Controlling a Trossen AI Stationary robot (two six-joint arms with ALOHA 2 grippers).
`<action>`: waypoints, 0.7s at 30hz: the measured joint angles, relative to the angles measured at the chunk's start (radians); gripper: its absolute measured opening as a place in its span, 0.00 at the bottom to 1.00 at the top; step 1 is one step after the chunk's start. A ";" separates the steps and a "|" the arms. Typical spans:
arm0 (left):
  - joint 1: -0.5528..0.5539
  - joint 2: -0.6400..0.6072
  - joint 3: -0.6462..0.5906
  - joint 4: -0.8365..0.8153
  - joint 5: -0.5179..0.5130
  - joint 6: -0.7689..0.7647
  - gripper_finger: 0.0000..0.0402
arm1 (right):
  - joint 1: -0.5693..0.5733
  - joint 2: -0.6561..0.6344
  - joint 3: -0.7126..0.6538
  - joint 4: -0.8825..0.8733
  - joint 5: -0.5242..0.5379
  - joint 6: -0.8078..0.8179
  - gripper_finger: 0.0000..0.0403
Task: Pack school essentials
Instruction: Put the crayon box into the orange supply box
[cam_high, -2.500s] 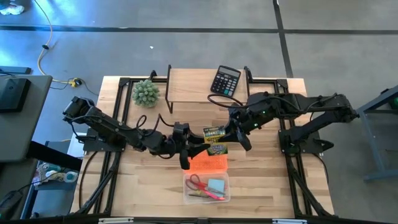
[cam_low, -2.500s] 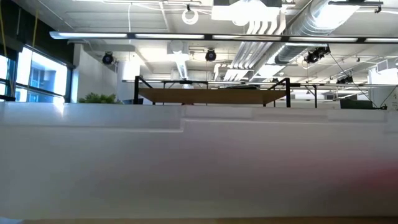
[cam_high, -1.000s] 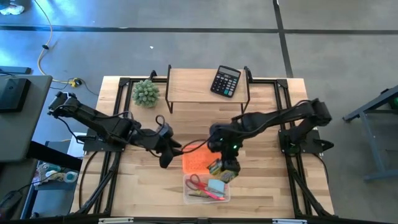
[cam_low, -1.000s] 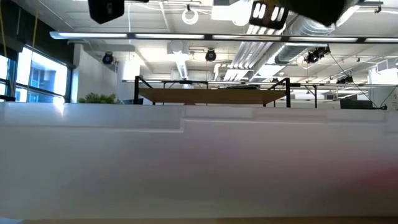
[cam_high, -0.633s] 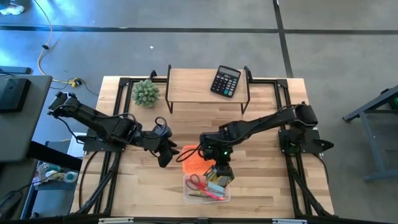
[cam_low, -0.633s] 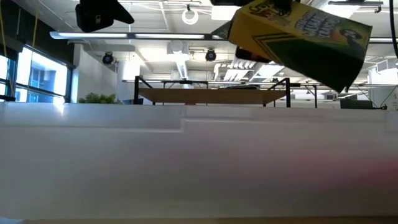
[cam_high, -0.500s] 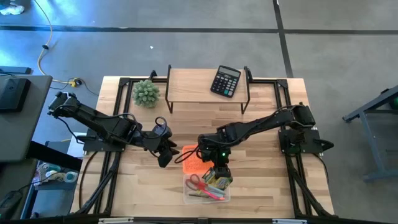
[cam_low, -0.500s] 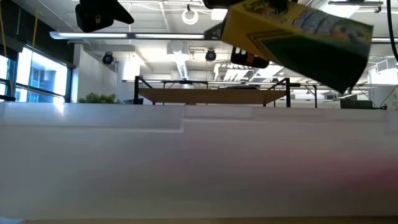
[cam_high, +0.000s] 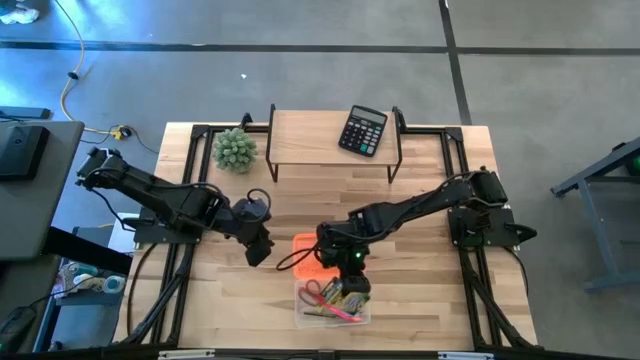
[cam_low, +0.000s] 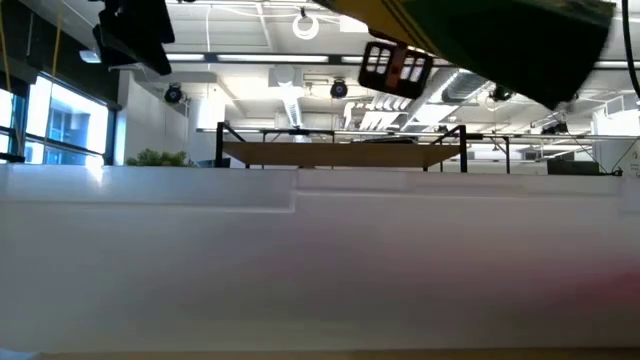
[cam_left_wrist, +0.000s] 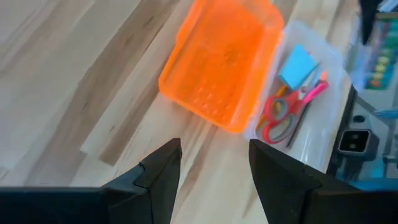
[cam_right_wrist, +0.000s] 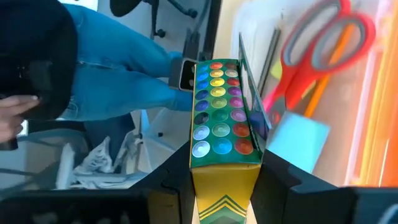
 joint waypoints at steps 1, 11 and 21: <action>0.001 0.000 0.000 -0.008 0.001 -0.007 0.45 | 0.002 0.001 0.000 0.013 0.001 -0.017 0.27; 0.005 0.000 0.000 -0.022 0.004 -0.019 0.45 | 0.010 0.045 0.001 0.026 0.002 -0.200 0.27; 0.006 0.000 0.000 -0.018 -0.002 -0.032 0.45 | 0.026 0.056 0.001 0.080 -0.060 -0.335 0.27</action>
